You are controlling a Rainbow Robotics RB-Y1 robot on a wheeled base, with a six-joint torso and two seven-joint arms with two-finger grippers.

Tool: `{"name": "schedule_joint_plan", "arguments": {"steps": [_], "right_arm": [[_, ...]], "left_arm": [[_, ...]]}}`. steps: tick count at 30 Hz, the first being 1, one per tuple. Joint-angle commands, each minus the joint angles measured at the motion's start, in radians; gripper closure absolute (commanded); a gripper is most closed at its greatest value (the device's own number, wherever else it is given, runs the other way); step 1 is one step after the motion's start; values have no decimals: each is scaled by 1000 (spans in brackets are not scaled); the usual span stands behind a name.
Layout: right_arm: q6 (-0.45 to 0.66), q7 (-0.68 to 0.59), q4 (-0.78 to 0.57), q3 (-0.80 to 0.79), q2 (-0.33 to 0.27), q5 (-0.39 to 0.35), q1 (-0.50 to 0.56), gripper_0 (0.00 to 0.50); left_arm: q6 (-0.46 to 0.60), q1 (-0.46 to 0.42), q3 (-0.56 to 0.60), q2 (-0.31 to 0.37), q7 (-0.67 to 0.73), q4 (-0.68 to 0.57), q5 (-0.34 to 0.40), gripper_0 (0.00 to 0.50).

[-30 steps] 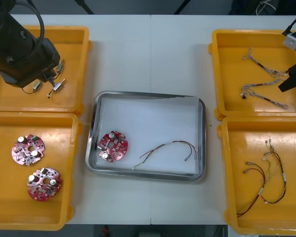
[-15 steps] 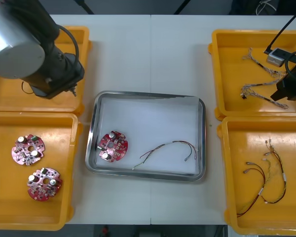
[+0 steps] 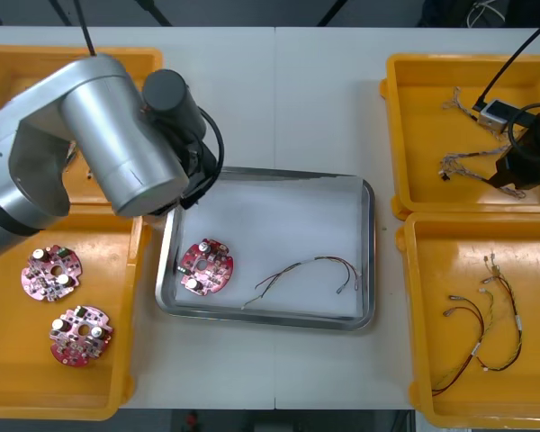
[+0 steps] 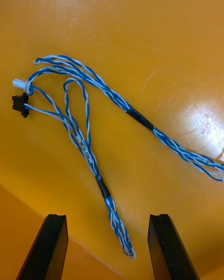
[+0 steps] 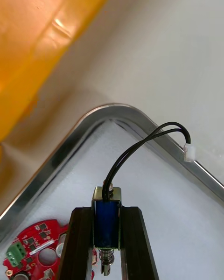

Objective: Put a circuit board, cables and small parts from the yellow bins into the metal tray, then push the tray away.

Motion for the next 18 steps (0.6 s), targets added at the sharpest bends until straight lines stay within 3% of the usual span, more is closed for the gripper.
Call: {"name": "schedule_joint_plan", "arguments": {"steps": [1, 5, 9, 18], "right_arm": [[-34, 21, 32, 20, -19, 2, -42, 0], [-51, 26, 55, 22, -8, 7, -42, 0], [-79, 27, 78, 42, -3, -1, -42, 0], [-108, 20, 84, 65, 12, 9, -42, 0]], "left_arm": [[-42, 24, -52, -46, 11, -2, -64, 500], [-85, 44, -78, -66, 18, 23, -75, 499], [-102, 49, -130, -78, 25, 44, -131, 499], [-146, 82, -136, -101, 28, 49, -205, 497]]}}
